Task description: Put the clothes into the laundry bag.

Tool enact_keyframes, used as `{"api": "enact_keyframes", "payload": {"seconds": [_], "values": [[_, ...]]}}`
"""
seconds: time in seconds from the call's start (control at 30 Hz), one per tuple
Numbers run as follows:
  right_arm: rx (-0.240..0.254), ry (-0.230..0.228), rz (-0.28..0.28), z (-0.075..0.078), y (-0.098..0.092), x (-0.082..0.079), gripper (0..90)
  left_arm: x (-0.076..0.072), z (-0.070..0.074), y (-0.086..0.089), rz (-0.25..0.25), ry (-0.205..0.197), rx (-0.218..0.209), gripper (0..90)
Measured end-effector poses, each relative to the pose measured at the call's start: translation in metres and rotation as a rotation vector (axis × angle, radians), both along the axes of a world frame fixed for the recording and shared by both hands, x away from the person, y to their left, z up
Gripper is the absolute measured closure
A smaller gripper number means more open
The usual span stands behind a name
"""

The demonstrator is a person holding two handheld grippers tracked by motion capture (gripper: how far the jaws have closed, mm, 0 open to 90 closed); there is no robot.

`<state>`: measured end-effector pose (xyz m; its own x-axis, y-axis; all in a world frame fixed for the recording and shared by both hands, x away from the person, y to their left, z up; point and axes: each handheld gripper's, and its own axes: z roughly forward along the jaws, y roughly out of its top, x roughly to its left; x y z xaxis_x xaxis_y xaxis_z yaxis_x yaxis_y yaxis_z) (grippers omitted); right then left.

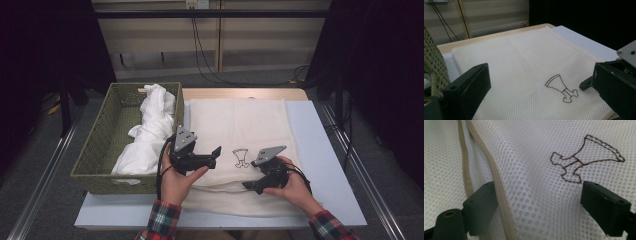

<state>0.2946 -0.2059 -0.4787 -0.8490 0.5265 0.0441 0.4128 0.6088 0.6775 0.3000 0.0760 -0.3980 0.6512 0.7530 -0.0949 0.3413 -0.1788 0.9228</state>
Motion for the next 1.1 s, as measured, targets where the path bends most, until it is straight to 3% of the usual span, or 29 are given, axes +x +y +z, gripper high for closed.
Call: {"api": "enact_keyframes", "payload": {"seconds": [0.43,0.5,0.53,0.57,0.6,0.67,0.73,0.9,0.93,1.07,1.1], "values": [[-0.023,-0.032,0.007,-0.003,0.006,-0.002,19.7,0.000,0.000,-0.002,-0.004,-0.007,-0.011,2.6],[-0.017,-0.038,0.007,-0.002,0.007,-0.001,24.9,-0.001,0.000,-0.002,0.003,-0.005,-0.010,2.6],[-0.005,-0.039,0.013,-0.003,0.007,-0.001,32.3,0.000,0.000,-0.002,0.001,-0.002,-0.007,2.6],[-0.005,-0.039,0.013,-0.003,0.007,-0.001,32.3,0.000,0.000,-0.002,0.001,-0.002,-0.007,2.6],[-0.003,-0.041,0.003,-0.002,0.007,-0.001,39.7,0.000,-0.001,-0.002,0.001,-0.002,-0.003,2.6],[0.000,-0.049,0.002,-0.002,0.006,0.001,42.1,0.000,-0.001,-0.002,0.001,-0.002,-0.006,2.6],[0.020,-0.039,-0.023,-0.003,0.006,0.003,50.0,0.000,0.000,-0.002,-0.001,-0.003,0.002,2.6],[0.009,-0.060,0.001,-0.002,0.009,0.006,56.2,0.000,0.001,-0.003,-0.002,-0.004,-0.002,2.6],[0.003,-0.062,0.004,-0.001,0.011,0.007,62.1,0.000,0.001,-0.004,-0.001,-0.003,-0.004,2.6],[-0.009,-0.043,0.029,0.000,0.012,0.011,71.0,0.001,0.000,-0.004,-0.012,-0.008,-0.007,2.6],[-0.020,-0.041,0.030,0.002,0.012,0.014,77.6,0.000,0.001,-0.004,-0.011,-0.007,0.006,2.7]]}}
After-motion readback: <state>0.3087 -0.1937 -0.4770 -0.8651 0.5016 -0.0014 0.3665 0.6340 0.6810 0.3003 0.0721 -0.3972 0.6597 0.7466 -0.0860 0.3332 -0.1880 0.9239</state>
